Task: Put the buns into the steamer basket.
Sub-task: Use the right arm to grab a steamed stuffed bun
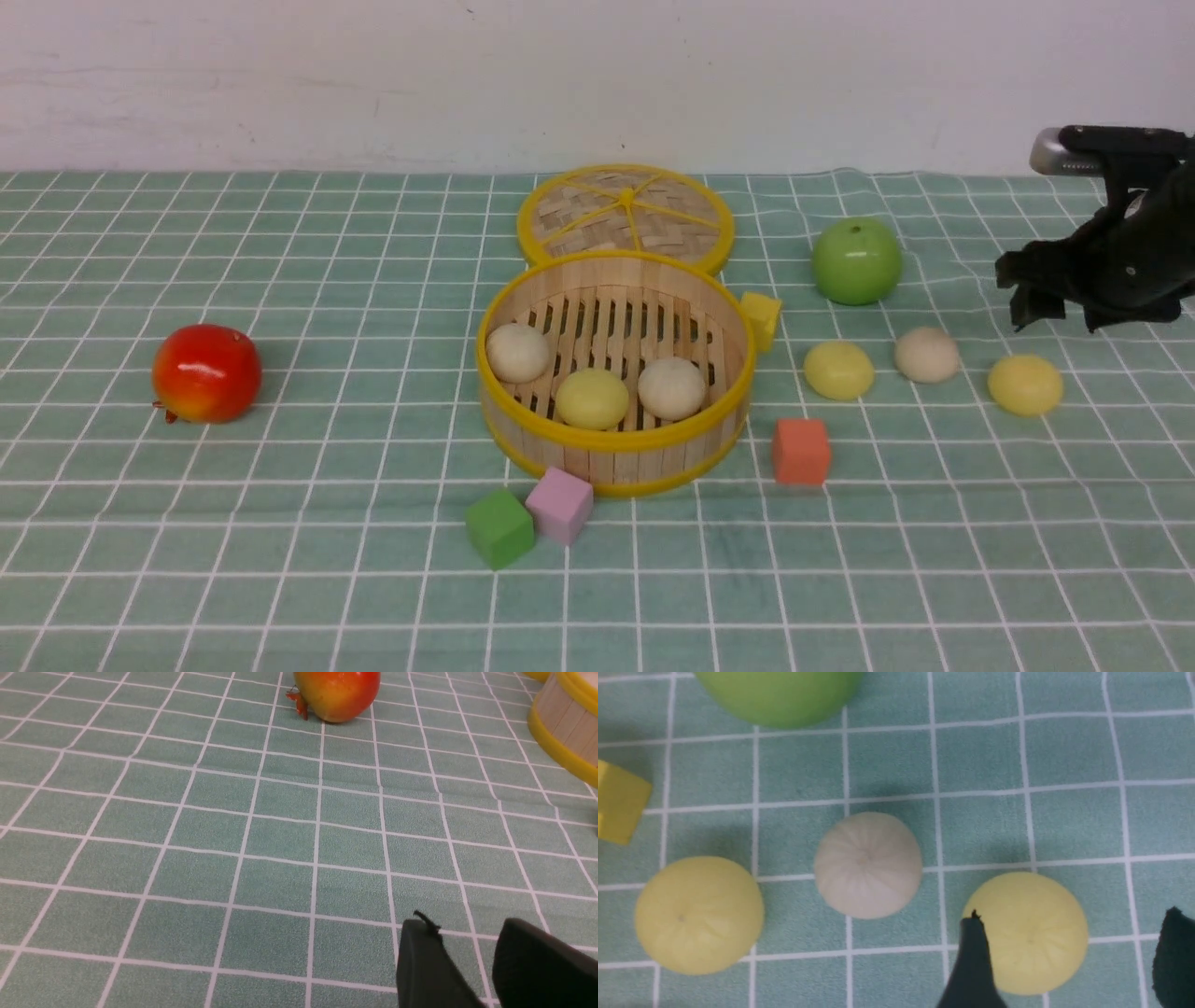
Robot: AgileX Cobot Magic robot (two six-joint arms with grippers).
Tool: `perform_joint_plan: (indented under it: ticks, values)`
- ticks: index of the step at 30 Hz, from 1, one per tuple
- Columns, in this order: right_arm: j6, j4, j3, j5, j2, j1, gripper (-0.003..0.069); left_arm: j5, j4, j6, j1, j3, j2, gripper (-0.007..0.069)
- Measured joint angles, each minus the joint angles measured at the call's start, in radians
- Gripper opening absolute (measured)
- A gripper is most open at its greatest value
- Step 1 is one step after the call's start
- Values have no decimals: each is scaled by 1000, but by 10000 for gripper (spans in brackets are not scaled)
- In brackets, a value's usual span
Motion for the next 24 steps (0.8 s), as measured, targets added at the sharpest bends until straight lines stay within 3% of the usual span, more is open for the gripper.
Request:
perform_joint_plan:
  ticks: [5, 13, 17, 24]
  values:
    - [0, -10, -125, 94, 91, -1, 405, 0, 0, 0, 0, 0, 0, 233]
    - [0, -19, -139, 152, 142, -14, 223, 0, 0, 0, 0, 0, 0, 238]
    - [0, -18, -139, 161, 152, -20, 217, 0, 0, 0, 0, 0, 0, 238]
    - [0, -4, -139, 149, 155, -21, 285, 0, 0, 0, 0, 0, 0, 238]
